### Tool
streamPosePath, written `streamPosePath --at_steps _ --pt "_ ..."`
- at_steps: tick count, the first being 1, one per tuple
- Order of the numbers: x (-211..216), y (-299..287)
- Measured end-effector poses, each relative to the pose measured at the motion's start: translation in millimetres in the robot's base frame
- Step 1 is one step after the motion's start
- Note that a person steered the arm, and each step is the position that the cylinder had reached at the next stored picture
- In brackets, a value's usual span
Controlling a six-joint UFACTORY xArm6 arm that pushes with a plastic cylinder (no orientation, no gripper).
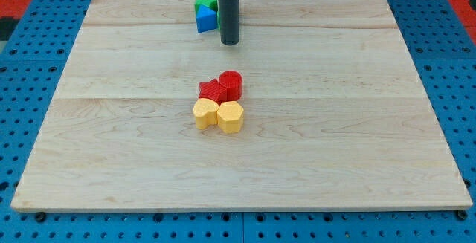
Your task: Point your arm close to the yellow heart
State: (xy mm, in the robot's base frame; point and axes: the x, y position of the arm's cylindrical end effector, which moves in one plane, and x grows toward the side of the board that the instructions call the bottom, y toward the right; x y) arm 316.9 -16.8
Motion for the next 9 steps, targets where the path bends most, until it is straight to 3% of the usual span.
streamPosePath --at_steps 2,4,5,9 --pt "14.6 4.9" --pt "91.0 -74.2" --pt "122.4 -84.4" --pt "124.0 -85.0"
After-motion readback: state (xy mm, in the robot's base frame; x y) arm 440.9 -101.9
